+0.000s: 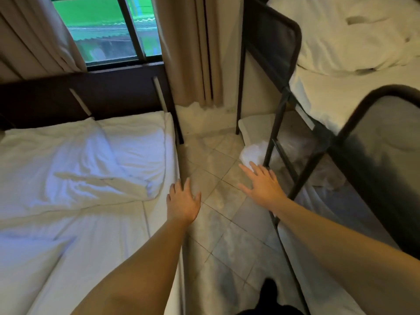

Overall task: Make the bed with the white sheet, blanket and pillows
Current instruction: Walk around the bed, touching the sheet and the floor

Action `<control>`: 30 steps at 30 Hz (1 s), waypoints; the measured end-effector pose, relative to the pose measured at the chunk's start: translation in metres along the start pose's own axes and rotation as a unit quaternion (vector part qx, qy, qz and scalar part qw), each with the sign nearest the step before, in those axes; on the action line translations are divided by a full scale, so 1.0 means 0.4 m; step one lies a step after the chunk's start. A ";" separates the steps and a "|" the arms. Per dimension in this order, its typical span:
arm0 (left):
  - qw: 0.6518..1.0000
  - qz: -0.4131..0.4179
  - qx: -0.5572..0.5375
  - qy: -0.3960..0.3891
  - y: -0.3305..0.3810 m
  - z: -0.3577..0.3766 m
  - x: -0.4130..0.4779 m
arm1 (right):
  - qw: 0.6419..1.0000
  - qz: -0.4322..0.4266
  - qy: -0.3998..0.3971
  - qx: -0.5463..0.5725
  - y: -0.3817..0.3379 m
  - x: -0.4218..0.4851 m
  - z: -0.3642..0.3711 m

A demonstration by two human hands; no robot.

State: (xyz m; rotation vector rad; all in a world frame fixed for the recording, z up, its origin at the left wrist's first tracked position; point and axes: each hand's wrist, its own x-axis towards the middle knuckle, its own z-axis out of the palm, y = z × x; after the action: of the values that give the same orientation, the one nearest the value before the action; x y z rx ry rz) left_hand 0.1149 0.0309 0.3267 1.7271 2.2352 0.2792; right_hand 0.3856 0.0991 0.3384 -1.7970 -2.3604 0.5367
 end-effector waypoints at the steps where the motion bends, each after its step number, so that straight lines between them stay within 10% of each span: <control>1: 1.000 -0.012 0.001 0.009 -0.007 0.002 0.048 | 1.000 -0.011 -0.002 -0.002 0.001 0.061 0.002; 30: 0.938 -0.326 -0.085 0.084 -0.401 -0.166 1.015 | 0.942 -0.291 -0.133 -0.097 -0.493 1.493 0.069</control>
State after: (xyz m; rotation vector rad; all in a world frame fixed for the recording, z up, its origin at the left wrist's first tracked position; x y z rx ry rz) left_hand -0.1478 0.3837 0.2875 0.8268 2.6596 0.4543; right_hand 0.0284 0.6169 0.3152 -1.0238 -3.0359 0.4960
